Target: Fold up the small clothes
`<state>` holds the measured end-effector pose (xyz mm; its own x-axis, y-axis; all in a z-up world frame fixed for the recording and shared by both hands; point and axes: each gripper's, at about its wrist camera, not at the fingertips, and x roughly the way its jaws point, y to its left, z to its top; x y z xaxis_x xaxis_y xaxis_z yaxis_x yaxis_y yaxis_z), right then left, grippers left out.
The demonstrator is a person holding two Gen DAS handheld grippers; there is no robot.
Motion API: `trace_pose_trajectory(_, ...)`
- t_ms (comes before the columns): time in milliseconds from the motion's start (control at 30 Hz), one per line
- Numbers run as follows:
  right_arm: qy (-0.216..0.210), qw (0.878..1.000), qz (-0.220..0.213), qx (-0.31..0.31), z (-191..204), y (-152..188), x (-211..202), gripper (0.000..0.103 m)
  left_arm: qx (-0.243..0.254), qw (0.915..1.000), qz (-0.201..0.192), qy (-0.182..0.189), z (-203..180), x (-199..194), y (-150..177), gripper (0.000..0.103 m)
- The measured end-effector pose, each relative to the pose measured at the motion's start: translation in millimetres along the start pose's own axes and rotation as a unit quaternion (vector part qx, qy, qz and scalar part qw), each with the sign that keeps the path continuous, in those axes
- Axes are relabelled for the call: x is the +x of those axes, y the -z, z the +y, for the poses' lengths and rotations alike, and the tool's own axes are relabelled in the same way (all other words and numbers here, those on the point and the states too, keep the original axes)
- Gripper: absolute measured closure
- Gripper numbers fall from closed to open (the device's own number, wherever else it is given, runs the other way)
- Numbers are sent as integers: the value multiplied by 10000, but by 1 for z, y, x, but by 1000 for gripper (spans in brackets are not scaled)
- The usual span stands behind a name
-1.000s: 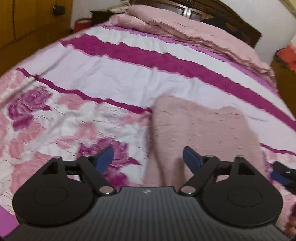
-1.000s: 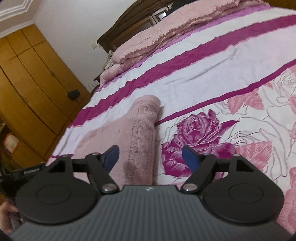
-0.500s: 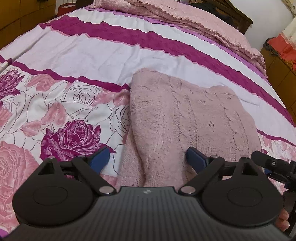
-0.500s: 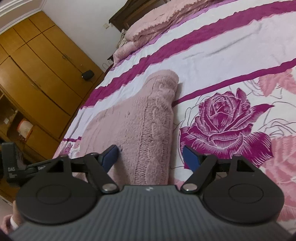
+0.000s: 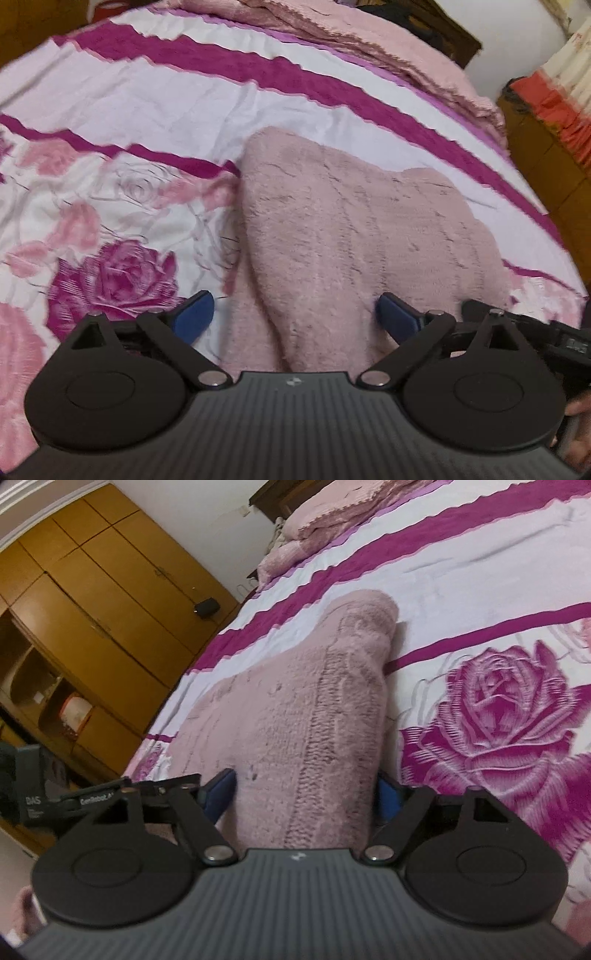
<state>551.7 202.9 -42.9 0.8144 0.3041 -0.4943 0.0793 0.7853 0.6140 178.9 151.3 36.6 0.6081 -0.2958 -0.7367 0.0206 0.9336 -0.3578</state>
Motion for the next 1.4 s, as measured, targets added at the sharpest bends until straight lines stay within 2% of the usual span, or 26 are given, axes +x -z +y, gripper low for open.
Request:
trace_pose_trajectory(100,-148,9998,9,144,1,-3,4,43,-159,9988,5,461,4,5,3,11)
trace_pose_trajectory(133,-193,9996,8,191,1,-4,5,45,-193,9978,7,637,4,6,3,17)
trace_pose_trajectory(200,-236,9995,-2,188,6,-7,3,49,-281,9958,-18,875,4,5,5,22)
trace_pose_trajectory(267,-282,9995,-28,153,11,-11,-2,51,-317,9949,-81,959,4,3,6,25)
trace_pose_trajectory(333,-409,9988,-98,256,15,-16,-8,52,-417,9932,-121,1079,5,-1,7,34)
trace_pose_trajectory(533,-670,9961,-106,567,30,-28,-31,53,-636,9894,-110,1302,-4,-15,6,40)
trace_pose_trajectory(667,-638,9957,-88,669,31,-28,-55,53,-610,9889,-39,1354,-27,-26,16,44)
trace_pose_trajectory(833,-526,9941,-90,942,19,-21,-101,53,-372,9884,46,1471,-70,-43,46,46)
trace_pose_trajectory(1033,-182,9954,-170,930,2,-1,-161,53,-14,9842,471,1704,-127,-49,86,46)
trace_pose_trajectory(1200,137,9917,-241,1255,-25,21,-194,53,414,9828,691,1660,-160,-51,115,46)
trace_pose_trajectory(1300,461,9886,-254,1413,-43,35,-198,52,670,9870,759,1244,-169,-50,124,46)
trace_pose_trajectory(1400,1042,9879,-46,1149,-51,48,-184,46,773,9895,866,857,-171,-48,127,45)
